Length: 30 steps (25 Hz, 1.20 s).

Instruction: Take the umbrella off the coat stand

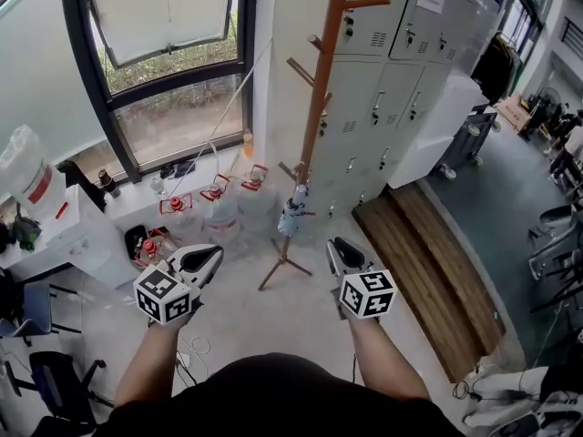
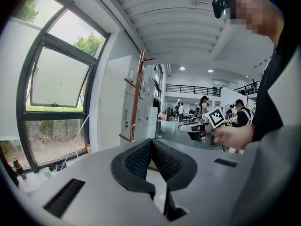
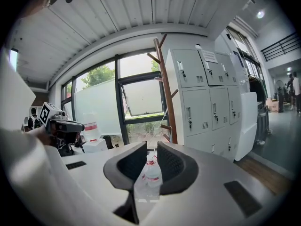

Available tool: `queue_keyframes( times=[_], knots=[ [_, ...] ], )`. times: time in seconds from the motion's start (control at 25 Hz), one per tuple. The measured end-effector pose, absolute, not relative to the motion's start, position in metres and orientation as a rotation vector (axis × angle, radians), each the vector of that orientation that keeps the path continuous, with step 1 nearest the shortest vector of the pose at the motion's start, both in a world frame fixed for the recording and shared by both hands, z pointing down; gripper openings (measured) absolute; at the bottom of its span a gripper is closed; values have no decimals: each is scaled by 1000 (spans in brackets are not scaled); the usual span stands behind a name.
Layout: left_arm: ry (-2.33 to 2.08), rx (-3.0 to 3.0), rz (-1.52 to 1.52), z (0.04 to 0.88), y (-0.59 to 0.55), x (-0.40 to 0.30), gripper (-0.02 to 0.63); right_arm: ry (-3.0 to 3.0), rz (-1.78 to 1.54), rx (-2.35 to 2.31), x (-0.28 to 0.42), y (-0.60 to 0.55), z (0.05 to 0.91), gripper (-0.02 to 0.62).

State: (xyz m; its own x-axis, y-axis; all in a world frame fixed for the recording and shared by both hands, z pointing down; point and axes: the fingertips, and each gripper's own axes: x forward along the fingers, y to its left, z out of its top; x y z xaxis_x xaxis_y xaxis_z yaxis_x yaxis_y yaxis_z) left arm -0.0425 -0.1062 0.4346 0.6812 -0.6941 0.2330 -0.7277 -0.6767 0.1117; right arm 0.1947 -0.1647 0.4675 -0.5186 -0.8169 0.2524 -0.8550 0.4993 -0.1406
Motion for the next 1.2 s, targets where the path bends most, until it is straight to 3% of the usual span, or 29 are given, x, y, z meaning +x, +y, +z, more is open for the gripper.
queue_keyframes(
  times=[0.64, 1.2],
  knots=[
    [-1198, 2700, 252, 427, -130, -43, 21, -2579, 337, 1442, 191, -200, 473, 80],
    [-1092, 2740, 287, 429, -225, -72, 21, -2481, 369, 1544, 168, -279, 494, 78]
  ],
)
